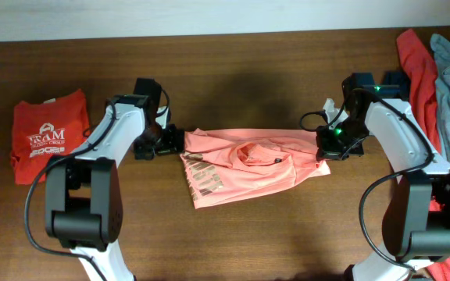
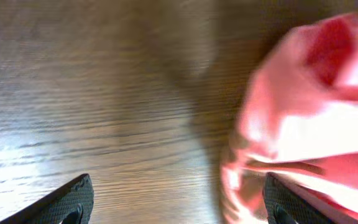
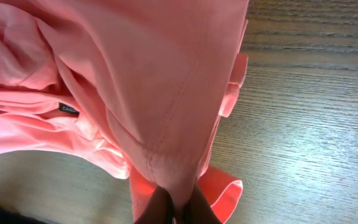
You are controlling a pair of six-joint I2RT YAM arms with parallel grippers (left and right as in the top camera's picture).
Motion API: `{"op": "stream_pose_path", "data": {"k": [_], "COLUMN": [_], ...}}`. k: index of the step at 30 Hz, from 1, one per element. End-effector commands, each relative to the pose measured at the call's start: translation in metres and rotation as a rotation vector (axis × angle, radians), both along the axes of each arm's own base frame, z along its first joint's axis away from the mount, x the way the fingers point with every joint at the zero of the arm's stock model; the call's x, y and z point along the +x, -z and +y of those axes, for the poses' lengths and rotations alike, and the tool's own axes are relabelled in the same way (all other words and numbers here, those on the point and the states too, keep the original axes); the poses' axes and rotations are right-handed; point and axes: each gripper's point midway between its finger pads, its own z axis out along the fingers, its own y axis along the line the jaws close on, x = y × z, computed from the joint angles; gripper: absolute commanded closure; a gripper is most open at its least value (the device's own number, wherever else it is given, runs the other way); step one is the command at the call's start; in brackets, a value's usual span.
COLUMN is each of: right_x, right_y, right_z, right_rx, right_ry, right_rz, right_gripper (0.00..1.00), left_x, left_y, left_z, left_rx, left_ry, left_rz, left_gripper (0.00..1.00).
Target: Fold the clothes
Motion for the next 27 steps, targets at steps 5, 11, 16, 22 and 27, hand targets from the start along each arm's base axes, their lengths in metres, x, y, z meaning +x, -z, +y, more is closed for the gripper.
{"op": "stream_pose_path", "data": {"k": [5, 11, 16, 22, 27], "right_x": [-0.018, -0.034, -0.031, -0.025, -0.02], "right_y": [0.02, 0.04, 0.048, 0.049, 0.06], "right_z": [-0.006, -0.006, -0.009, -0.012, -0.012], "right_rx": [-0.02, -0.016, -0.018, -0.02, -0.017], "right_ry": [0.0, 0.003, 0.038, 0.058, 0.084], "right_rz": [0.057, 0.131, 0.131, 0.111, 0.118], "right_gripper": [0.96, 0.87, 0.56, 0.52, 0.49], "left_x": [0.013, 0.013, 0.013, 0.013, 0.013], "left_y": [-0.03, -0.03, -0.03, -0.03, -0.03], "left_z": [-0.015, -0.015, -0.014, -0.014, -0.014], "left_rx": [-0.101, -0.101, -0.094, -0.094, -0.094], "left_ry": [0.044, 0.044, 0.043, 0.043, 0.043], "left_rz": [-0.09, -0.089, -0.09, -0.09, -0.09], "left_gripper": [0.13, 0.13, 0.13, 0.13, 0.13]}}
